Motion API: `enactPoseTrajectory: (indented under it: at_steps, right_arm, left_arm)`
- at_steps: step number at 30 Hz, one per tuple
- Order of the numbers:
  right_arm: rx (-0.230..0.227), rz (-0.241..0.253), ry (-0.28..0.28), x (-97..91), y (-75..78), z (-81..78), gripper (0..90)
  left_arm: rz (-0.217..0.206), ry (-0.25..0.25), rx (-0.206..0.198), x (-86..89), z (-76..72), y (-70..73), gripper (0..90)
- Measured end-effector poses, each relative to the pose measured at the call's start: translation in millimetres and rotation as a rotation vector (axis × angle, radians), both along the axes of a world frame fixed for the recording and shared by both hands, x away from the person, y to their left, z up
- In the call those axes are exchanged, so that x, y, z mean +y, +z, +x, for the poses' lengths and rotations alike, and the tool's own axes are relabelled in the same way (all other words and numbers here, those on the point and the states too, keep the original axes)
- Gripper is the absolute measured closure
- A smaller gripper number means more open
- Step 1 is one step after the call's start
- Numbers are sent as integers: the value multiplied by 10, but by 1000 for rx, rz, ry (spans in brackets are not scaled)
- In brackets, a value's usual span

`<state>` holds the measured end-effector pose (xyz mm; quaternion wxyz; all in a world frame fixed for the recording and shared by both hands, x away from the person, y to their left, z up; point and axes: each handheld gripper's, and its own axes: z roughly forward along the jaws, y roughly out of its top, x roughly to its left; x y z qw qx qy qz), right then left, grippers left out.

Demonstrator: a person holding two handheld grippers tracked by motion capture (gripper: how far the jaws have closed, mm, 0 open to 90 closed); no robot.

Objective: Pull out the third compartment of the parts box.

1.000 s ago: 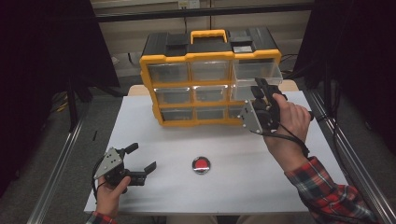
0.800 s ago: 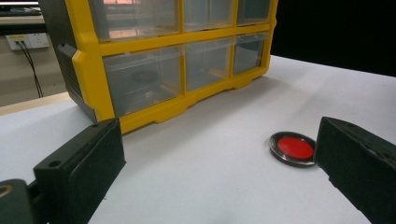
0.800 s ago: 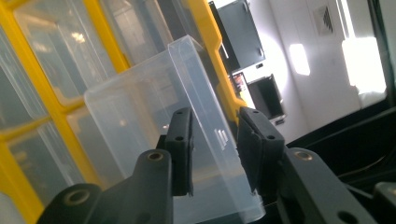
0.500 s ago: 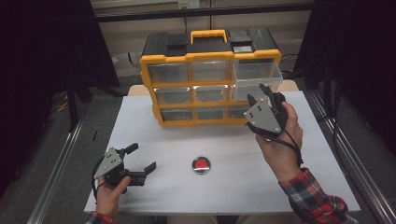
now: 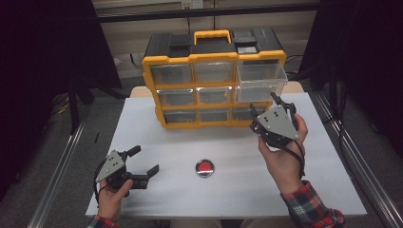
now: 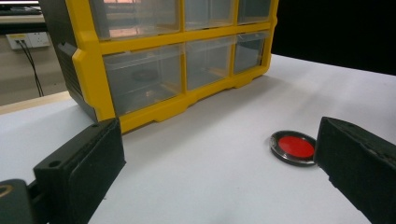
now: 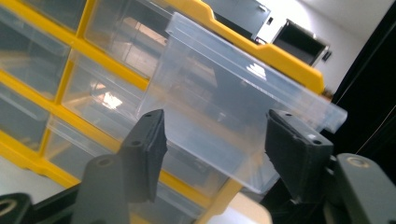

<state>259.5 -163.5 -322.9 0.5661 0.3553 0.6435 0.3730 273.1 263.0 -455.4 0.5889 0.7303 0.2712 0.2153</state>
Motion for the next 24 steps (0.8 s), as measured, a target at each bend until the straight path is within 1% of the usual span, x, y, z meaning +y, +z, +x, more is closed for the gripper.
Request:
enactPoseTrajectory:
  at_steps: [3, 4, 5, 6, 10, 11, 12, 13, 14, 15, 16, 18, 19, 20, 21, 22, 23, 24]
  right_arm:
    - [5, 42, -5, -8, -51, -7, 330]
    - [6, 53, -9, -12, -72, -6, 309]
    - [10, 61, -14, -18, -112, -4, 299]
    - [10, 61, -14, -18, -112, -4, 299]
    - [25, 88, -19, -38, -181, -11, 266]
    - [23, 91, -20, -36, -197, -15, 264]
    - [25, 91, -20, -36, -211, -20, 261]
    - [29, 96, -18, -38, -224, -22, 256]
    - [37, 103, -10, -44, -234, -22, 253]
    - [37, 112, -13, -47, -245, -21, 245]
    - [33, 120, -14, -52, -253, -20, 237]
    - [42, 146, -9, -64, -267, -24, 223]
    - [39, 154, -12, -66, -277, -21, 217]
    - [42, 161, -11, -68, -287, -22, 215]
    - [47, 172, -10, -69, -297, -24, 206]
    - [45, 184, -12, -64, -309, -24, 194]
    - [46, 193, -8, -62, -317, -28, 190]
    - [45, 202, -5, -57, -328, -33, 181]
  left_arm:
    - [9, 1, -8, 6, 3, 4, 19]
    - [4, 0, -5, 4, 3, 3, 19]
    - [7, 2, -8, 8, 5, 4, 19]
    - [6, 3, -7, 8, 5, 3, 19]
    - [8, -2, -6, 2, 4, 4, 19]
    - [18, -5, -2, 6, 3, 4, 19]
    - [13, -4, -2, 1, 4, 3, 19]
    - [21, 9, 1, -3, -4, 5, 19]
    - [20, 9, 2, -4, -5, 3, 19]
    - [20, 9, 1, -3, -4, 3, 19]
    - [4, 3, 2, -7, -1, 0, 19]
    - [2, 1, 0, 0, 2, -2, 19]
    - [2, 2, 1, 3, 2, -4, 19]
    - [-8, 0, 3, 3, 4, -8, 19]
    - [2, -5, 1, 12, 6, -7, 19]
    - [-5, -2, -4, 10, 8, -7, 19]
    - [-1, 5, -5, 14, 5, -4, 19]
    - [19, 1, -8, 35, 7, 2, 19]
